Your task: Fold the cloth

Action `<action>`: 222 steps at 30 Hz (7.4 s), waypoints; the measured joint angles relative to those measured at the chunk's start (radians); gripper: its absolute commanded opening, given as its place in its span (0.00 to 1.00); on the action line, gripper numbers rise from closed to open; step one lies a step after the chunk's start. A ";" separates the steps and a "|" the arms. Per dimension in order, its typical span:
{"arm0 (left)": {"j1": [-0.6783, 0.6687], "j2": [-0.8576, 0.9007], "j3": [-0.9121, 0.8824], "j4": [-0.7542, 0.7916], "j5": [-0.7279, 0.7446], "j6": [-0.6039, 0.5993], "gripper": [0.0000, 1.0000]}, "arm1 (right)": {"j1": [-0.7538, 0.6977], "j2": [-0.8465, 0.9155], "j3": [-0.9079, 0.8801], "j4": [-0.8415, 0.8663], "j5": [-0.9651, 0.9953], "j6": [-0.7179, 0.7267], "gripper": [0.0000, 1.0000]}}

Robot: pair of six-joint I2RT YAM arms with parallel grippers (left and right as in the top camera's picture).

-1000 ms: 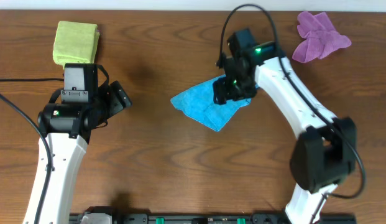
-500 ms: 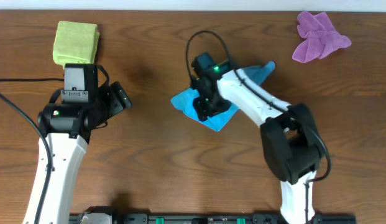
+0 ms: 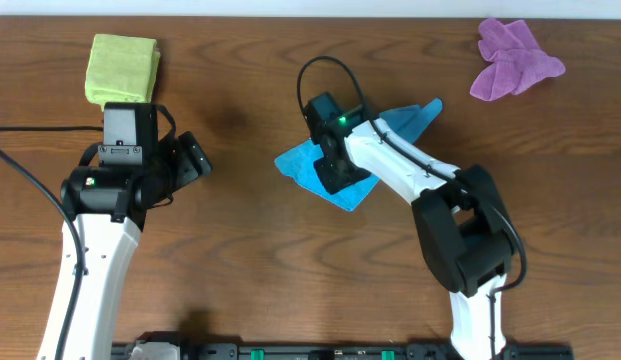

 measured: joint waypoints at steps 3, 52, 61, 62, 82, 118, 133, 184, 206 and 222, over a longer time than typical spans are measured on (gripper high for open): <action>0.000 0.000 0.000 0.000 0.000 0.000 0.91 | 0.000 0.005 -0.007 0.010 0.008 0.019 0.01; 0.000 0.000 0.000 -0.013 -0.026 0.018 0.94 | -0.098 -0.014 0.732 -0.550 -0.024 0.048 0.49; 0.000 0.000 0.000 -0.023 -0.026 0.019 0.95 | -0.174 0.174 0.615 -0.446 -0.050 0.083 0.42; 0.000 0.000 0.000 -0.023 -0.026 0.019 0.95 | -0.174 0.189 0.615 -0.443 -0.051 0.084 0.41; 0.000 0.000 0.000 -0.036 -0.026 0.019 0.95 | -0.174 0.315 0.615 -0.362 -0.086 0.087 0.42; 0.000 0.000 0.000 -0.036 -0.026 0.019 0.95 | -0.272 0.204 0.998 -0.755 0.182 0.120 0.02; 0.000 0.000 0.000 -0.035 -0.025 0.020 0.95 | 0.016 0.006 1.180 -0.520 -0.196 0.088 0.01; 0.000 0.000 0.000 -0.044 -0.053 0.023 0.95 | -0.092 0.004 1.181 -0.609 -0.101 0.195 0.02; 0.000 0.000 0.000 -0.043 -0.060 0.023 0.95 | -0.277 0.009 1.131 -0.763 0.019 0.220 0.99; 0.004 0.000 0.000 -0.042 -0.090 0.023 0.94 | -0.097 0.016 0.660 -0.586 -0.045 -0.019 0.53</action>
